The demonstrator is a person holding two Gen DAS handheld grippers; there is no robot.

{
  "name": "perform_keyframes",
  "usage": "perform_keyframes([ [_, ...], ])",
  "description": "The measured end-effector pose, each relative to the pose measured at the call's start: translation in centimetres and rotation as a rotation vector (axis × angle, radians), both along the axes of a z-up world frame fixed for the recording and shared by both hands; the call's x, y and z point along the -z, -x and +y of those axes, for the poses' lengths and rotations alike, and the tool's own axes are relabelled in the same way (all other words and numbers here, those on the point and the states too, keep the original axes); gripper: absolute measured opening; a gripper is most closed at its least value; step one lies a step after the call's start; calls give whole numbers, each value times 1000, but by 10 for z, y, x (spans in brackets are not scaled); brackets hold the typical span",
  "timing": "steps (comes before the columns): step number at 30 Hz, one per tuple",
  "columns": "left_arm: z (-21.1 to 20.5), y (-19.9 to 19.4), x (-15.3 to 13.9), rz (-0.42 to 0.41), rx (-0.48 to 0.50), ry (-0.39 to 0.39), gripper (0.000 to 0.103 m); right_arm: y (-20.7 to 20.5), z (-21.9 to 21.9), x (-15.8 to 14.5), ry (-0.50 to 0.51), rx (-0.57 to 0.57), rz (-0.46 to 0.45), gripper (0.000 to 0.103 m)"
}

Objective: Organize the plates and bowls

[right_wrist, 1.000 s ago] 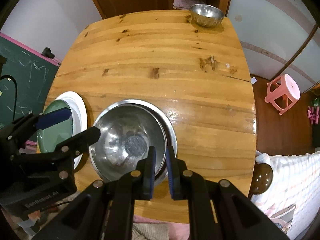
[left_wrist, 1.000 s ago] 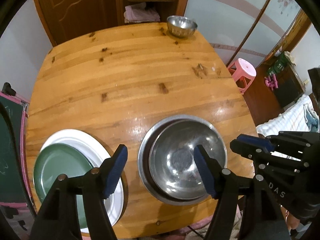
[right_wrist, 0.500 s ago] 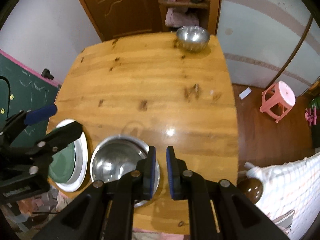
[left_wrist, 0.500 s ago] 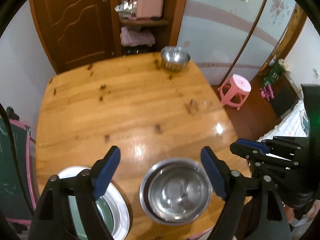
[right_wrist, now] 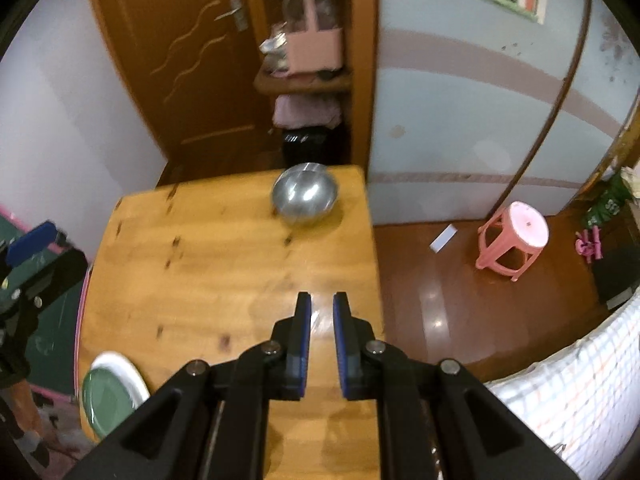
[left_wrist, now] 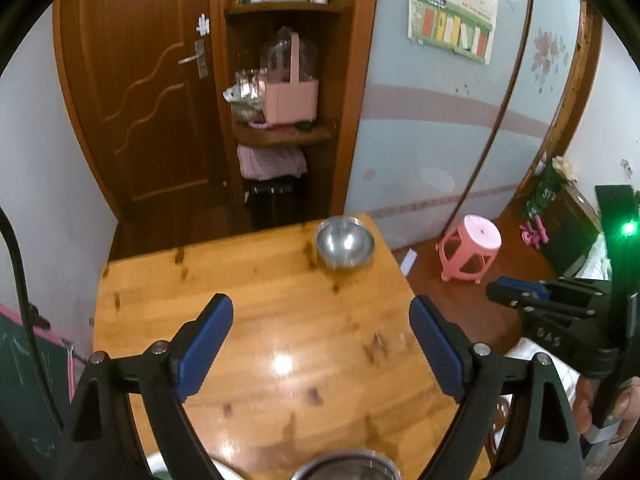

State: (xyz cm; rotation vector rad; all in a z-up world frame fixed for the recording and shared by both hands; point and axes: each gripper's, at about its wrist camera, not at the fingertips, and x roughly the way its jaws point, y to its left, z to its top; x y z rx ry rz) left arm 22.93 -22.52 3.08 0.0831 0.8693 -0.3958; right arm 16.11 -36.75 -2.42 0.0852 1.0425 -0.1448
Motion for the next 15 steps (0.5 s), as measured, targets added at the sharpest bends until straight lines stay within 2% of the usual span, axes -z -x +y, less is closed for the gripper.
perform_keyframes([
  [3,-5,-24,-4,-26,-18,10,89,-19,-14,-16,7,27,-35,15],
  [5,-10,-44,-2,-49,-37,11,89,-32,-20,-23,23,34,-56,34],
  [7,-15,-63,3,-67,-52,-2,89,-42,-20,-26,63,39,-79,42],
  [10,-20,-88,20,-58,-74,1,89,-62,-24,-21,109,42,-91,43],
  [15,-26,-142,72,35,-123,17,89,-99,-38,10,74,69,-65,43],
])
